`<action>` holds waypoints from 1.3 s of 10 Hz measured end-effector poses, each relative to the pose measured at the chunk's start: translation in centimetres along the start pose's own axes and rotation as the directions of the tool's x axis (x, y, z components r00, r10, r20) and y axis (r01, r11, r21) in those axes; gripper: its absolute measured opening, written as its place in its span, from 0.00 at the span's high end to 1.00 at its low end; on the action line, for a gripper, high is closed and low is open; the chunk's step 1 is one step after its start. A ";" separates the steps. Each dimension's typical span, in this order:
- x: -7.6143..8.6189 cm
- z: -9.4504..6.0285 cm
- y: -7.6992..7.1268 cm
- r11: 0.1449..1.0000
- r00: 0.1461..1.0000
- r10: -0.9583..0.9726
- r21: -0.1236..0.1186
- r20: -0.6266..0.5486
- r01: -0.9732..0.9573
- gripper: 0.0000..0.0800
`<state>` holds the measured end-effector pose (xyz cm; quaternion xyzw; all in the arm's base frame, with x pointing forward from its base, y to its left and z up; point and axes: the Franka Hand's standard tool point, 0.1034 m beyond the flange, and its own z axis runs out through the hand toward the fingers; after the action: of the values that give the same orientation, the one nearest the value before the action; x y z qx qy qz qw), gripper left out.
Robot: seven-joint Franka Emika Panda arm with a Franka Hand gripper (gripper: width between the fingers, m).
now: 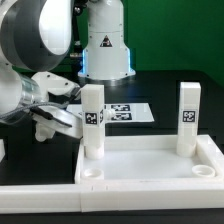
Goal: Assemble desk
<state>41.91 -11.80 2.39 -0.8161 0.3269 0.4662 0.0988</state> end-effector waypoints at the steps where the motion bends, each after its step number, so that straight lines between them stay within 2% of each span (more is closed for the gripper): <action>1: -0.3 -0.6 0.4 0.998 0.999 -0.052 -0.033 0.011 0.052 1.00; 3: -0.3 -1.6 1.1 0.980 0.981 -0.194 -0.037 0.012 0.194 1.00; 4: -1.3 -2.9 2.2 0.958 0.961 -0.276 -0.068 0.031 0.278 0.99; 5: -2.8 -4.0 2.5 0.939 0.943 -0.333 -0.086 0.007 0.333 0.80; 6: -3.6 -3.4 2.8 0.930 0.933 -0.360 -0.077 0.012 0.360 0.80; 7: -3.1 -2.9 3.1 0.901 0.904 -0.426 -0.073 0.028 0.427 0.57; 8: -2.9 -3.0 2.9 0.908 0.911 -0.412 -0.077 0.026 0.413 0.40; 9: -2.7 -3.2 2.8 0.900 0.904 -0.428 -0.086 -0.001 0.427 0.40; 10: -2.4 -3.8 2.4 0.864 0.863 -0.499 -0.120 -0.082 0.489 0.23; 11: -2.3 -4.2 2.1 0.829 0.809 -0.558 -0.164 -0.185 0.534 0.20; 12: -1.6 -3.5 2.5 0.798 0.749 -0.602 -0.204 -0.275 0.567 0.19; 13: -0.7 -4.4 2.9 0.779 0.690 -0.626 -0.251 -0.363 0.575 0.19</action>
Offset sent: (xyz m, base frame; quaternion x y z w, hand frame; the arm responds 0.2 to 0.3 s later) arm -0.0116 -0.0383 0.0502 -0.0741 -0.0379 -0.1431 0.9862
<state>42.92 -15.78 5.82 -0.9635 0.0270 0.2360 0.1238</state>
